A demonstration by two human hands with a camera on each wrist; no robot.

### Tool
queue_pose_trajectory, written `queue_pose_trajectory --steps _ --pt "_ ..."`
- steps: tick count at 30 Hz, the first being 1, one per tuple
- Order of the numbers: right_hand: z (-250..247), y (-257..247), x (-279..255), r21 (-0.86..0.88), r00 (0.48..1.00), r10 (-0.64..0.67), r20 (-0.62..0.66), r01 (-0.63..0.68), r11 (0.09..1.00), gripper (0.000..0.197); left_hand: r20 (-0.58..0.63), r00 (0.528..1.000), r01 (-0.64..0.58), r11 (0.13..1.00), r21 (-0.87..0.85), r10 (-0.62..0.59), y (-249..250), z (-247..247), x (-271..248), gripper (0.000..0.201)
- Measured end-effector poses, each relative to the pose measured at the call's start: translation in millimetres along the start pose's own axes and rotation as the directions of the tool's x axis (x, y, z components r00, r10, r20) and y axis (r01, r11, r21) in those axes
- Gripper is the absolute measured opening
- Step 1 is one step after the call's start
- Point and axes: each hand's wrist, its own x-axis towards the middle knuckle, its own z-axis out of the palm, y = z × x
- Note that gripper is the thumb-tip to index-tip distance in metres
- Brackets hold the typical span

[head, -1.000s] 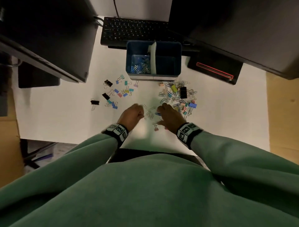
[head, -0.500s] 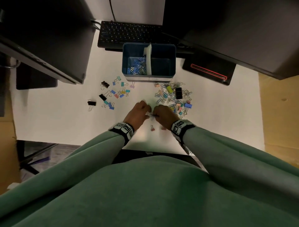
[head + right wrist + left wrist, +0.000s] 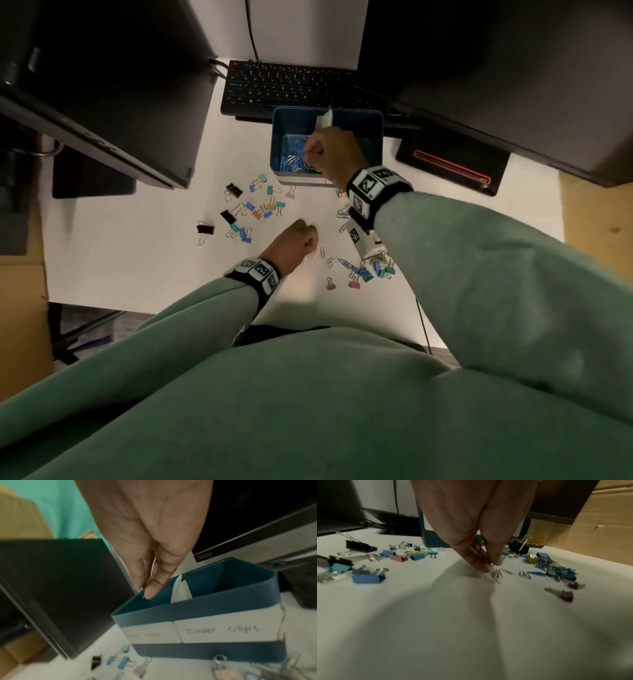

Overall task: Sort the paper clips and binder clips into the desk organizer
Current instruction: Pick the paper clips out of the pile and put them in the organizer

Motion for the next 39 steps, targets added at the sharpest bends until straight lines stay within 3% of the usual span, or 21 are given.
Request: queue_pose_trajectory --steps 2,6,9,11,14,17,19,21,24,27,34,37,39 --pt "-1 5 0 -0.062 0.999 -0.022 0.032 0.024 0.998 0.022 -0.065 0.998 0.004 0.998 -0.055 -0.007 2 -16 -1 0.006" --pt "-10 43 -43 -0.099 0.977 -0.12 -0.174 0.104 0.99 0.012 -0.332 0.943 -0.058 0.969 -0.24 -0.026 14 -71 1 0.012" --pt "-4 87 -85 -0.193 0.996 -0.024 -0.089 0.007 0.981 0.014 -0.489 0.868 -0.091 0.938 -0.333 -0.089 25 -111 23 0.018" --pt "6 109 -103 -0.349 0.999 0.048 0.01 -0.042 0.936 0.018 -0.512 0.853 -0.049 0.959 -0.28 -0.106 24 -125 47 0.017" --pt "15 126 -113 -0.45 0.992 0.122 0.041 -0.09 0.888 0.031 -0.458 0.882 0.083 0.994 -0.076 -0.108 19 -119 68 0.014" --pt "11 139 -116 -0.47 0.989 0.14 0.044 -0.103 0.877 0.031 -0.572 0.82 0.018 0.998 0.067 0.024 30 -95 60 0.024" --pt "3 144 -116 -0.49 0.985 0.163 0.046 -0.12 0.863 0.027 -0.517 0.845 -0.1 0.99 0.096 0.136 44 -64 52 0.022" --pt "-4 149 -117 -0.511 0.981 0.186 0.056 -0.132 0.85 0.025 -0.322 0.923 -0.169 0.974 0.151 0.21 50 -26 50 0.027" --pt "-11 156 -118 -0.466 0.992 0.116 0.04 -0.084 0.881 0.033 -0.171 0.965 -0.149 0.952 0.269 0.199 46 10 54 0.041" --pt "-15 162 -118 -0.384 0.992 0.12 0.03 -0.099 0.918 0.04 -0.204 0.968 -0.078 0.951 0.3 0.144 35 11 55 0.04" --pt "-19 162 -109 -0.471 0.995 0.098 0.026 -0.075 0.879 0.033 -0.339 0.94 0.074 0.951 0.299 0.033 -4 0 33 0.035" --pt "-9 140 -102 -0.462 0.999 -0.01 0.049 0.032 0.886 0.025 -0.345 0.937 0.031 0.965 0.261 0.063 14 5 33 0.028" --pt "3 129 -92 -0.479 0.994 -0.016 0.107 0.066 0.875 0.026 -0.309 0.949 -0.003 0.983 0.183 0.06 32 11 44 0.031"
